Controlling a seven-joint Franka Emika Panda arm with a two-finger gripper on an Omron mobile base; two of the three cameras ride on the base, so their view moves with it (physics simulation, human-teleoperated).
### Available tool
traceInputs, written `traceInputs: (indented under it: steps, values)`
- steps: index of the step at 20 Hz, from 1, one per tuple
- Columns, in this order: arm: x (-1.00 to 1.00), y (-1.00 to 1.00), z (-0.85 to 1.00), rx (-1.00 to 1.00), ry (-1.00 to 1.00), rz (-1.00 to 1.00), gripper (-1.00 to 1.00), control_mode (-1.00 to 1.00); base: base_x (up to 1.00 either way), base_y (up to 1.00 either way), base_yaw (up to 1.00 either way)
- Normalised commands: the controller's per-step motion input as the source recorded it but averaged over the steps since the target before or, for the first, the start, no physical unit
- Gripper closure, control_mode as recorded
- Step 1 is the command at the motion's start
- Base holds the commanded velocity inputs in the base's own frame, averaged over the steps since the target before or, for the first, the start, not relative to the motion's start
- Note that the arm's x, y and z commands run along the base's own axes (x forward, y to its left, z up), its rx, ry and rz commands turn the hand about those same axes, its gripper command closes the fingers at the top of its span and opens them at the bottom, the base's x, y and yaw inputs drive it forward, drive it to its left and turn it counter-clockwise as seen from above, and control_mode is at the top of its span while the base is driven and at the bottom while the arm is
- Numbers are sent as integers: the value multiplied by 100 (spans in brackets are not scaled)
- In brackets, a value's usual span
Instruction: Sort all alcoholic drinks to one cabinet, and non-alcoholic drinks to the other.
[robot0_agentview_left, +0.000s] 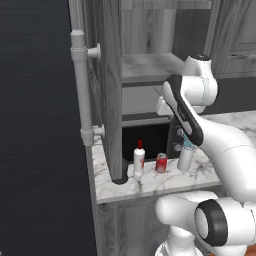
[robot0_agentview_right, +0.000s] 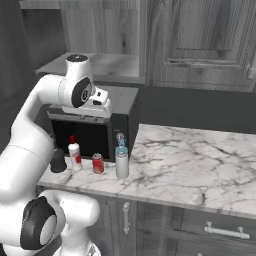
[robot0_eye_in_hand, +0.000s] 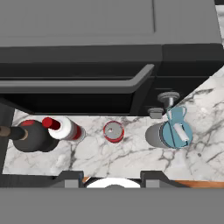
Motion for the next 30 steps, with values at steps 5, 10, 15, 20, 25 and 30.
traceInputs:
  steps: [5, 10, 15, 20, 25, 30]
  values:
    - [0, 0, -6, 0, 0, 0, -100, -100, 0, 0, 0]
    - [-3, 0, -9, 0, 0, 0, -100, -100, 0, 0, 0]
    - [-10, 0, -11, 0, 0, 0, -100, -100, 0, 0, 0]
    - [-6, 0, -12, 0, 0, 0, -100, -100, 0, 0, 0]
    - [-4, 0, -14, 0, 1, 0, -100, -100, 0, 0, 0]
    - [-7, 0, -16, 0, 1, 0, -100, -100, 0, 0, 0]
